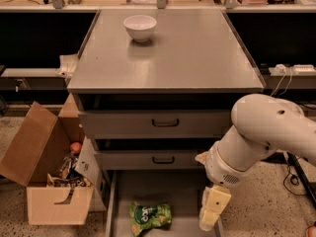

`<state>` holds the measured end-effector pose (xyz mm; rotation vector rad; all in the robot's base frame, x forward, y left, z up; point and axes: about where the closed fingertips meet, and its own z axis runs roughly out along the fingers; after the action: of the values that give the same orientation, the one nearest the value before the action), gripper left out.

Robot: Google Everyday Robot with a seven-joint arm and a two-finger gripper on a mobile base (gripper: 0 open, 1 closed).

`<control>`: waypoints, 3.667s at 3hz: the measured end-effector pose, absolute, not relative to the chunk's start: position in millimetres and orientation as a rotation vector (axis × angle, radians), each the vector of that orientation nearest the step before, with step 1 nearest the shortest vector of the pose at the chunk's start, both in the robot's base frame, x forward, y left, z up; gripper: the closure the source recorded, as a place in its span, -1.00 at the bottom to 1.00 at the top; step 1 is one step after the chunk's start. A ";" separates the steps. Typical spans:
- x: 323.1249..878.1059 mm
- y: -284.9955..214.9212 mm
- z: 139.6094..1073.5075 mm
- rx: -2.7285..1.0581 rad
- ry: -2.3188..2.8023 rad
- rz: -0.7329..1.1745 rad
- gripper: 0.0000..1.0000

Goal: Pick green rice chip bag from bottom drawer and place on counter

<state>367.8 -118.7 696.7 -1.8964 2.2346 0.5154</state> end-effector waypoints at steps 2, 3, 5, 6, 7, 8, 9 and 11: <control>381.5 -89.5 605.4 -2.004 2.193 0.554 -1.00; 392.4 -66.5 546.6 -1.996 2.114 0.617 -1.00; 399.5 -29.3 448.0 -1.910 2.045 0.827 -1.00; 396.6 -13.0 409.8 -1.851 1.995 0.935 -1.00; 398.3 -14.3 407.0 -1.839 1.994 0.933 -1.00; 416.8 -29.0 377.9 -1.707 1.979 0.908 -1.00; 450.1 -51.4 326.5 -1.536 1.922 0.928 -1.00; 489.2 -33.1 239.8 -1.476 1.907 0.982 -1.00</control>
Offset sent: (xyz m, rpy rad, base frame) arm 0.0384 0.0541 -0.1753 0.0217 0.0166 0.1100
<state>489.2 -33.1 239.8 -1.4764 1.9071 0.9825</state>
